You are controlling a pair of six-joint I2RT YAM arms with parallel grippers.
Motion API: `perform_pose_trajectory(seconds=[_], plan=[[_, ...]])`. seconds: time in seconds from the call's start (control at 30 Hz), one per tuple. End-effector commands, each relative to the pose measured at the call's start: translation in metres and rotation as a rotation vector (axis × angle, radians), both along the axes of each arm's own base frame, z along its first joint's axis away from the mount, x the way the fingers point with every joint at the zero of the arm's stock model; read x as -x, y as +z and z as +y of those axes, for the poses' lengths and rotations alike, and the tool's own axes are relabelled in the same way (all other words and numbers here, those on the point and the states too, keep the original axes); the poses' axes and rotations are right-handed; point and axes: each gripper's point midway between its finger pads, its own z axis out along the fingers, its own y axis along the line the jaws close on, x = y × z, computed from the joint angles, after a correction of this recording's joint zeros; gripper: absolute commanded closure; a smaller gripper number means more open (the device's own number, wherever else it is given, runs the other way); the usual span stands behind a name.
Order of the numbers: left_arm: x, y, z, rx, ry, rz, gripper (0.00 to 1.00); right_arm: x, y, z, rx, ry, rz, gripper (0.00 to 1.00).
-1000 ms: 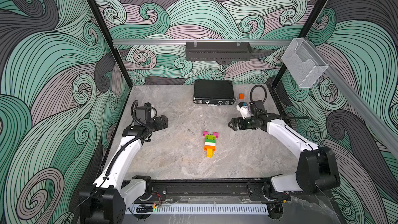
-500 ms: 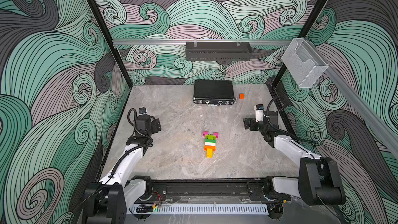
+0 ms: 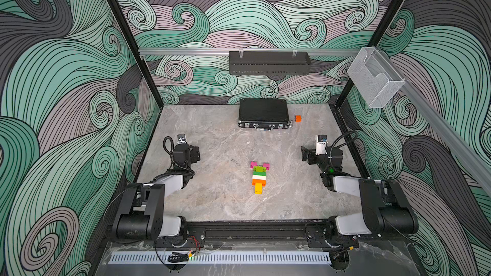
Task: Assemble a carrot with lego
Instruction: Reset both arms
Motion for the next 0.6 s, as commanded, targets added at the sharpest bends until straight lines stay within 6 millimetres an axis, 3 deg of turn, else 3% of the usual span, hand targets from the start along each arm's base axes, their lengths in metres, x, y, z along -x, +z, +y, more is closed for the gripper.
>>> perform_pose_trajectory(seconds=[0.0,0.13,0.33,0.57], plan=[[-0.015,0.014,0.006,-0.027,0.019,-0.081,0.1,-0.008,0.017,-0.001,0.01,-0.004,-0.1,0.0],[-0.018,0.006,0.01,-0.025,0.037,-0.07,0.1,-0.004,0.013,0.012,0.055,0.034,-0.137,0.0],[-0.019,0.004,0.011,-0.018,0.039,-0.064,0.09,-0.011,0.01,-0.007,0.098,-0.12,-0.084,0.0],[-0.02,0.004,0.012,-0.015,0.04,-0.061,0.08,-0.011,0.01,-0.004,0.099,-0.104,-0.088,0.0]])
